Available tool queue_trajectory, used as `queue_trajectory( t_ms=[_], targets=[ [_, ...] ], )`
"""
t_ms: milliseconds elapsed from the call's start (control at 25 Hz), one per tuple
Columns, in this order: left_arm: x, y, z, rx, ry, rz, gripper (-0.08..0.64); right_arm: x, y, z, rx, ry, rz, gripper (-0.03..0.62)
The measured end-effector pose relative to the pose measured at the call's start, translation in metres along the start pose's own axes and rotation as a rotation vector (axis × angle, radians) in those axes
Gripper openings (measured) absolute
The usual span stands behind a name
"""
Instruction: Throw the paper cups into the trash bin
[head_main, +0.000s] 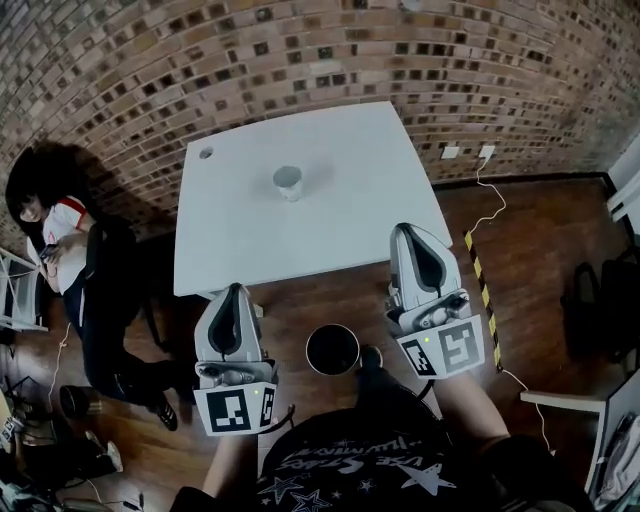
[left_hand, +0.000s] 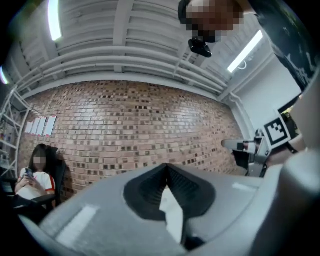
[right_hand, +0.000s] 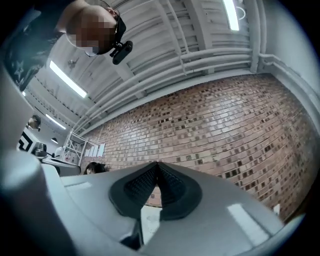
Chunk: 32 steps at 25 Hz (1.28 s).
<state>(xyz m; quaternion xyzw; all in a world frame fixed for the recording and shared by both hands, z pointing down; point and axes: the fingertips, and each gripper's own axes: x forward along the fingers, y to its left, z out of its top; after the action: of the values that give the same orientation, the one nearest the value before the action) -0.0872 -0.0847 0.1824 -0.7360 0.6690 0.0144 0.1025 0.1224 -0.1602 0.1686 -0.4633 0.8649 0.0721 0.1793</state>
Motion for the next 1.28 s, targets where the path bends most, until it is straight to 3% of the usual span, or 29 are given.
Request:
queue_trajectory(
  t_ms=[120,400,760,920,1040,1280],
  targets=[
    [0.036,0.002,-0.013,0.016,0.041,0.051,0.005,0.028,-0.015,-0.015,-0.006,0.017,0.063,0.006],
    [0.091,-0.006,-0.031,-0.005,0.108,0.094,0.005,0.073,-0.025,-0.061,0.048,0.103,0.117,0.006],
    [0.124,0.014,-0.056,-0.012,0.130,0.033,0.005,0.098,-0.015,-0.089,0.045,0.125,0.072,0.007],
    [0.143,0.027,-0.073,-0.035,0.130,-0.029,0.005,0.111,-0.009,-0.112,-0.003,0.185,0.002,0.006],
    [0.155,0.041,-0.087,-0.050,0.146,-0.064,0.005,0.119,-0.001,-0.135,0.023,0.224,-0.045,0.006],
    [0.170,0.066,-0.103,-0.063,0.159,-0.087,0.005,0.136,0.018,-0.174,0.043,0.294,-0.058,0.008]
  ],
)
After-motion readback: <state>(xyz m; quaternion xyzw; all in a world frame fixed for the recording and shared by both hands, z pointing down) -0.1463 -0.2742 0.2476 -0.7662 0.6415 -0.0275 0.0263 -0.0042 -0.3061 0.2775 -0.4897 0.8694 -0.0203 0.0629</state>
